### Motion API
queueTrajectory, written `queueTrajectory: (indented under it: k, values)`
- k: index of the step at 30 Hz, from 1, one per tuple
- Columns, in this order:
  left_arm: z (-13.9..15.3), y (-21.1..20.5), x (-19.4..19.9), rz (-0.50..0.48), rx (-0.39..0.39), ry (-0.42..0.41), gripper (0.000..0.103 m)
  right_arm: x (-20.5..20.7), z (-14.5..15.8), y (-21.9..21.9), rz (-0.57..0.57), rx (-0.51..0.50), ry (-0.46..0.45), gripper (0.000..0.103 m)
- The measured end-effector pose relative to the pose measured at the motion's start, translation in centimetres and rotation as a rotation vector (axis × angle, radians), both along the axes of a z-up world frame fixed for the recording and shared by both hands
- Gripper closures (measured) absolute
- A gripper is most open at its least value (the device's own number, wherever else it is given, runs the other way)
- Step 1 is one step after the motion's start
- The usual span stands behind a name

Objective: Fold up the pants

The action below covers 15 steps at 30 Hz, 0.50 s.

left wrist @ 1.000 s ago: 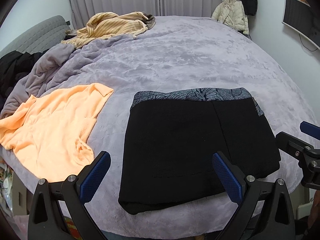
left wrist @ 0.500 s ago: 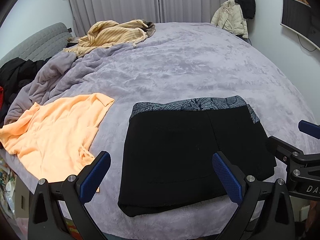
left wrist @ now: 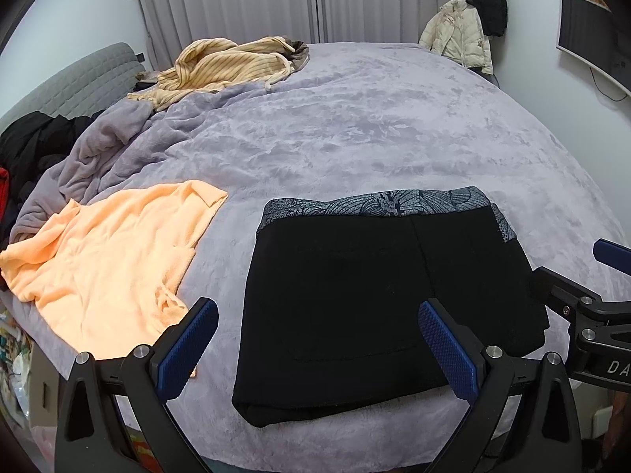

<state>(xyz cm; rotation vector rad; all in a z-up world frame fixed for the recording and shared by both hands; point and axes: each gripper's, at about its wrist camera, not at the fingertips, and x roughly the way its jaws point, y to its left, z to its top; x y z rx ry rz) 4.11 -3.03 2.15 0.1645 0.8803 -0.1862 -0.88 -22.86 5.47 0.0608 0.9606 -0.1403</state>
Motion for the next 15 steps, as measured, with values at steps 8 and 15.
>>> queueTrajectory:
  k: [8,15]
  values:
    - [-0.15,-0.12,0.13,0.004,-0.001,0.008,0.001,0.22,-0.38,-0.42,-0.006,0.0,0.007,0.0]
    - [-0.54,-0.24,0.25,0.013,0.008,0.015,0.001,0.36,-0.64,-0.51,-0.011,0.0,0.019,0.0]
